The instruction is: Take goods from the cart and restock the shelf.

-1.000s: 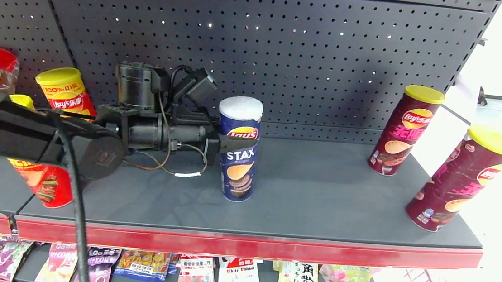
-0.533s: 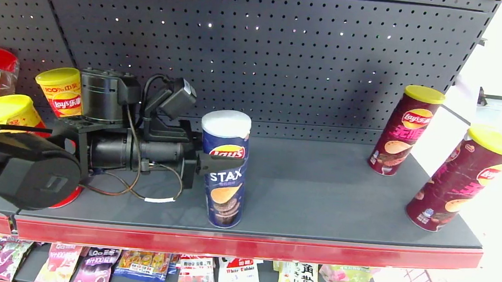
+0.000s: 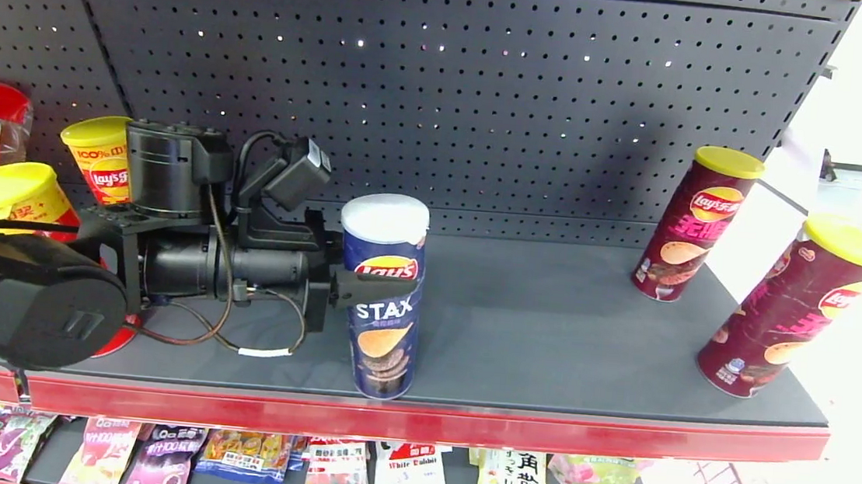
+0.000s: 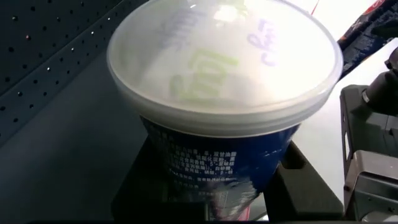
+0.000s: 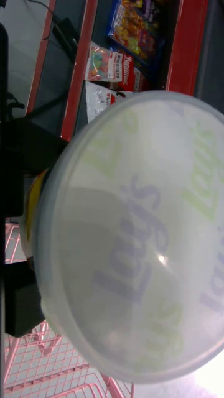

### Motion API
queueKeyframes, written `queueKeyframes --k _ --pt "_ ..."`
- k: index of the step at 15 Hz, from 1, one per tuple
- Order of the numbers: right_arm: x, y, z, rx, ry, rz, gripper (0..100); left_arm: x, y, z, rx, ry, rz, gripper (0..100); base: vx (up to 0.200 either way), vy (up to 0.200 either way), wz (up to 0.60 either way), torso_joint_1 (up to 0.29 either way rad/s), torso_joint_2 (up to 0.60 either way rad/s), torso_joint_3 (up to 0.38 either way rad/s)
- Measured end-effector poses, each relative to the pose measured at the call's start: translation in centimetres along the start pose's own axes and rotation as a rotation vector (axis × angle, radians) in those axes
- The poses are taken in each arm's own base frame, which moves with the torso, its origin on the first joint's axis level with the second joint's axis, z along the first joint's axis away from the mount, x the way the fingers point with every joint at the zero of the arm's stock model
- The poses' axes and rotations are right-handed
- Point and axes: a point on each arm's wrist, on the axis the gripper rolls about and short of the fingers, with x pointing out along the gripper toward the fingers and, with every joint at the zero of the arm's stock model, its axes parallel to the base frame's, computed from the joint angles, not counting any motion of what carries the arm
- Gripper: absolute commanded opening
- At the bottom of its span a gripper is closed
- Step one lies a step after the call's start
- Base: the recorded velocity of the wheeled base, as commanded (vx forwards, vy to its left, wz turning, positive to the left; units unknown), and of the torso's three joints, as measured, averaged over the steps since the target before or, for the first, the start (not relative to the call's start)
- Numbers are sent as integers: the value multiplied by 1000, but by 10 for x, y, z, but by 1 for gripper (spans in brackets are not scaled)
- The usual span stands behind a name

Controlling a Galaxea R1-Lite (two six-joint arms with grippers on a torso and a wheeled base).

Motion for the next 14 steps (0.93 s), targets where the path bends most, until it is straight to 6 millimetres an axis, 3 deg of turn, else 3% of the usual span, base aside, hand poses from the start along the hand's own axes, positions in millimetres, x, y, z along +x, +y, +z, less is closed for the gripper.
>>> queueKeyframes --k 4,5,11,14 --pt "0 0 0 0 0 0 0 0 -1 -4 1 5 -3 0 0 0 0 0 0 0" --pt "0 0 0 0 -1 0 0 0 -1 -4 6 7 -4 100 0 0 0 0 0 0" --pt "0 0 0 0 -1 0 0 -1 -2 -7 38 14 -13 100 0 0 0 0 0 0" --pt "0 0 0 0 0 0 0 -14 -5 -11 23 24 9 100 0 0 0 0 0 0"
